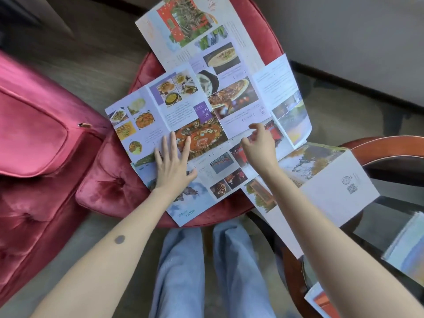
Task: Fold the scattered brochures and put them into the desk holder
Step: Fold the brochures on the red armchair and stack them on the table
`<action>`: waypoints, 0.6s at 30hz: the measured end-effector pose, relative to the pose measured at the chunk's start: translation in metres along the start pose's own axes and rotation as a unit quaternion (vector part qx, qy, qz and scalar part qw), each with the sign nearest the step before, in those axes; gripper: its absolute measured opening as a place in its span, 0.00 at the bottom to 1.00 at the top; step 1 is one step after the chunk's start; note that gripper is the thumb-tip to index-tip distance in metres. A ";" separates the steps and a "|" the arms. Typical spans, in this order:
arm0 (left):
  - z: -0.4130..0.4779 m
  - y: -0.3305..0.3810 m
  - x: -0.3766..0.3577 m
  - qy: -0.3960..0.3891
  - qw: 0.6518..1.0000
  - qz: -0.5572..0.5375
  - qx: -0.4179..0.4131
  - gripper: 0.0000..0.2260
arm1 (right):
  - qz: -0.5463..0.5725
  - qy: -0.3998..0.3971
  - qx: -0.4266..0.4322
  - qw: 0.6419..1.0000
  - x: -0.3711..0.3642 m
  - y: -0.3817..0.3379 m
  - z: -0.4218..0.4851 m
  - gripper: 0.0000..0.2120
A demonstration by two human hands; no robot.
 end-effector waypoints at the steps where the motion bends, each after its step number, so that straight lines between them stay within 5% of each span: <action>1: -0.001 0.001 -0.001 0.003 1.000 0.004 -0.001 0.37 | 0.036 -0.017 -0.036 0.999 -0.005 0.003 0.001 0.21; 4: -0.010 0.007 -0.003 0.039 0.999 0.010 -0.003 0.33 | 0.229 -0.044 -0.165 0.958 -0.018 0.007 0.002 0.25; 9: -0.021 0.017 -0.006 0.041 0.999 0.009 0.014 0.30 | 0.448 -0.083 -0.313 0.834 -0.029 -0.003 -0.003 0.22; 18: -0.051 0.034 -0.003 0.020 0.999 -0.028 -0.042 0.27 | 0.306 -0.107 -0.141 0.935 -0.007 -0.015 -0.031 0.07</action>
Point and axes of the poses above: each hand's wrist, its own z-axis towards the middle knuckle, its own x-axis out of the back of the hand, y = z × x, the point moved 2 cm from there along z, towards the middle knuckle, and after that the axes turned 13 degrees about -x, right-handed, at the moved point
